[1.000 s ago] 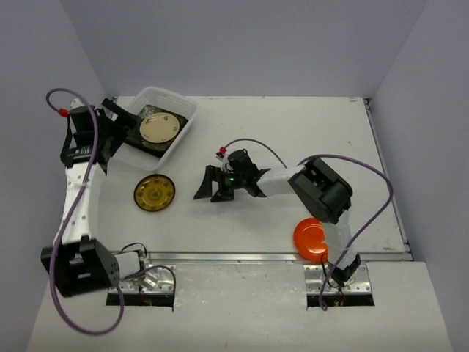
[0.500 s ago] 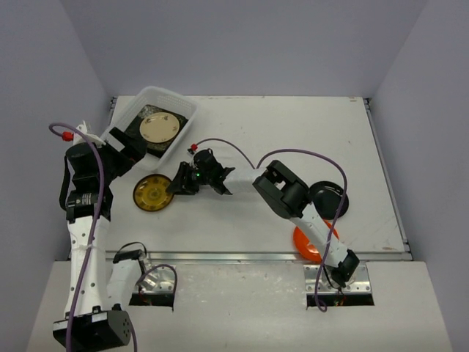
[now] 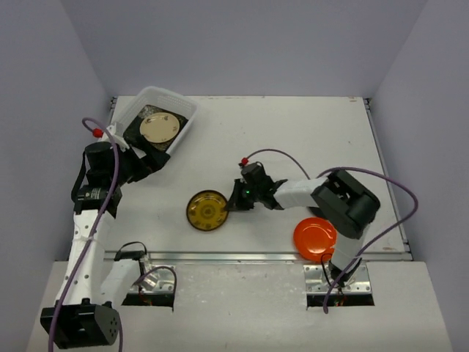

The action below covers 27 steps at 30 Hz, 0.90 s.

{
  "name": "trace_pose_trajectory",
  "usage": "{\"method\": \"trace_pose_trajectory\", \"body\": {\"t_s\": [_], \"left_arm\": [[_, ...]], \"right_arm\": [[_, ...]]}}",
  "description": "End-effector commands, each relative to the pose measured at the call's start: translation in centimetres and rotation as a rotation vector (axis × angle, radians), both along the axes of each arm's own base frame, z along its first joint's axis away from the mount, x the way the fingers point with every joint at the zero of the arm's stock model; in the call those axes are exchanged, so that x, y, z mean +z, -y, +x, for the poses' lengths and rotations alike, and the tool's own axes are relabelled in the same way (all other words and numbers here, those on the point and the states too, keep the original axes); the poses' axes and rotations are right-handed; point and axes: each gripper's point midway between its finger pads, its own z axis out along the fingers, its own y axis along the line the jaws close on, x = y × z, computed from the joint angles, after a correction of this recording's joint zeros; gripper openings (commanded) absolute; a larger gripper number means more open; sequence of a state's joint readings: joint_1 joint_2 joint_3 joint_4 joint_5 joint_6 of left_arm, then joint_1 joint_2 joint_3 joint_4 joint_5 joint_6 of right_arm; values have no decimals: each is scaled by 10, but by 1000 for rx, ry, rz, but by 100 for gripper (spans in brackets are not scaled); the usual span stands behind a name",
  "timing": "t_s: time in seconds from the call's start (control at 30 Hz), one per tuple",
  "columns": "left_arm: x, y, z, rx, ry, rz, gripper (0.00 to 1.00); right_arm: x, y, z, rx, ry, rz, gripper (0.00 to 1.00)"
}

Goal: Place the plates into the plastic bin on the countertop

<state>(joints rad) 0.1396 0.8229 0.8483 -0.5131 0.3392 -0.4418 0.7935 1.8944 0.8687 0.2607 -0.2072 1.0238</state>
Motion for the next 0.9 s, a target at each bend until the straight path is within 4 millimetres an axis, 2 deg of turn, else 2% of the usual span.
{"method": "trace_pose_trajectory", "body": {"t_s": [0.0, 0.03, 0.1, 0.13, 0.2, 0.23, 0.33, 0.43, 0.53, 0.6, 0.63, 0.67, 0.7, 0.77, 0.8, 0.87], "left_arm": [[-9, 49, 3, -225, 9, -51, 100], [-11, 58, 4, -249, 12, -71, 100], [-19, 90, 1, -356, 13, -140, 100], [-26, 99, 1, -396, -10, -171, 100], [-33, 112, 3, -451, -29, -209, 100], [-41, 120, 4, -478, -57, -226, 100], [-44, 143, 2, -576, -64, -268, 96], [-57, 166, -3, -654, -111, -276, 93], [-71, 178, -5, -677, -154, -280, 81], [-69, 183, -1, -685, -127, -286, 71], [-71, 185, -1, -689, -131, -286, 69], [-72, 187, -1, -694, -136, -285, 61], [-72, 187, -1, -695, -136, -285, 60], [-72, 190, 0, -698, -138, -285, 28], [-72, 190, 0, -697, -139, -286, 26], [-68, 190, 4, -685, -133, -279, 4]], "right_arm": [[43, 77, 17, 55, 170, -62, 0], [56, 90, 19, 70, 203, -62, 0], [74, 113, 14, 92, 209, -55, 0], [77, 122, 14, 80, 210, -41, 0], [98, 130, 14, 73, 246, 27, 0], [105, 129, 12, 85, 246, 72, 0], [129, 124, 0, 125, 218, 249, 0], [150, 114, -5, 164, 246, 363, 0], [160, 107, -11, 185, 232, 453, 0], [161, 106, -11, 178, 225, 474, 0], [160, 105, -12, 176, 220, 481, 0], [159, 105, -12, 168, 205, 487, 0], [159, 105, -12, 167, 206, 487, 0], [159, 105, -10, 160, 205, 486, 0], [159, 105, -10, 158, 207, 486, 0], [161, 105, -7, 149, 213, 481, 1]]}}
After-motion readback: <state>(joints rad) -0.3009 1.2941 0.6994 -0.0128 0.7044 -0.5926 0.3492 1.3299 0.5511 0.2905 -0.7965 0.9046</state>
